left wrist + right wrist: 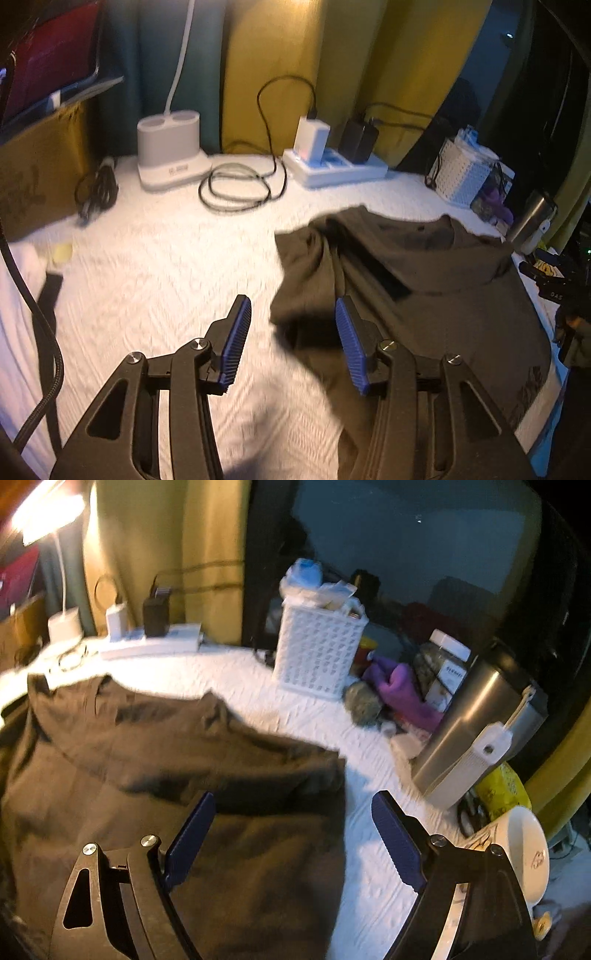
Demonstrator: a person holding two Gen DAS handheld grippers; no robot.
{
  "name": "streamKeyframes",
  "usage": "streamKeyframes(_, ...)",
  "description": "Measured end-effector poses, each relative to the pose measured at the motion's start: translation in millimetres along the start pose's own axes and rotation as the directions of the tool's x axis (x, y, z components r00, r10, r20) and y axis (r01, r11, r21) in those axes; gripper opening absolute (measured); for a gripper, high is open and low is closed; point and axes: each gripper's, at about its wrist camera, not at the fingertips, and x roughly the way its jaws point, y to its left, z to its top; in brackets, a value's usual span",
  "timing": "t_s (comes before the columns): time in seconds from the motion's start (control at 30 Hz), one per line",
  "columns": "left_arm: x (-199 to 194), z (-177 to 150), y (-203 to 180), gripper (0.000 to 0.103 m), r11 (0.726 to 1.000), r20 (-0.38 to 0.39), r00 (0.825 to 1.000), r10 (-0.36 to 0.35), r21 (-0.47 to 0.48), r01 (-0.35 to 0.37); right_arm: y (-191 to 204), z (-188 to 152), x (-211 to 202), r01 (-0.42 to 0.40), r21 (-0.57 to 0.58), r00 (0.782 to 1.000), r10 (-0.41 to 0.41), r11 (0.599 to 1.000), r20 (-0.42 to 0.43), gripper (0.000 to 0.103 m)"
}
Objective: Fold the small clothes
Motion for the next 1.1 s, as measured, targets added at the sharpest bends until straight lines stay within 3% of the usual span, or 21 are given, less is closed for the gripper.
streamKeyframes(0.2,6,-9,4,0.048,1.000,-0.034,0.999,0.013,0.019,-0.013,24,-11,17,0.082,-0.135,0.995,-0.089,0.987,-0.043,0.088)
streamKeyframes(0.47,34,4,-9,0.048,0.994,-0.021,1.000,0.019,0.111,-0.017,36,8,40,0.097,-0.220,0.994,-0.107,0.971,-0.032,0.088)
streamKeyframes(0.53,45,8,-14,0.047,0.986,-0.015,0.999,0.040,0.163,-0.037,32,18,48,0.098,-0.212,0.994,-0.106,0.972,-0.025,0.088)
streamKeyframes(0.57,49,9,-15,0.042,0.983,-0.010,0.999,0.048,0.180,-0.046,30,22,50,0.102,-0.208,0.994,-0.108,0.973,-0.019,0.088)
streamKeyframes(0.6,53,11,-15,0.019,0.980,-0.008,0.998,0.055,0.191,-0.052,28,27,54,0.106,-0.203,0.994,-0.112,0.973,-0.014,0.088)
streamKeyframes(0.63,56,14,-15,0.012,0.979,-0.011,0.998,0.065,0.196,-0.061,24,33,59,0.111,-0.197,0.993,-0.115,0.974,-0.008,0.088)
streamKeyframes(0.7,59,22,-10,0.007,0.979,0.010,0.997,0.081,0.189,-0.081,16,44,70,0.111,-0.172,0.994,-0.113,0.979,-0.001,0.088)
streamKeyframes(0.93,60,59,19,0.006,0.976,0.085,0.983,0.161,0.133,-0.171,-18,74,105,0.134,-0.057,0.991,-0.134,0.989,0.005,0.088)
streamKeyframes(1.1,57,73,37,0.008,0.981,0.087,0.980,0.176,0.062,-0.182,-39,83,104,0.148,-0.003,0.989,-0.148,0.989,0.008,0.088)
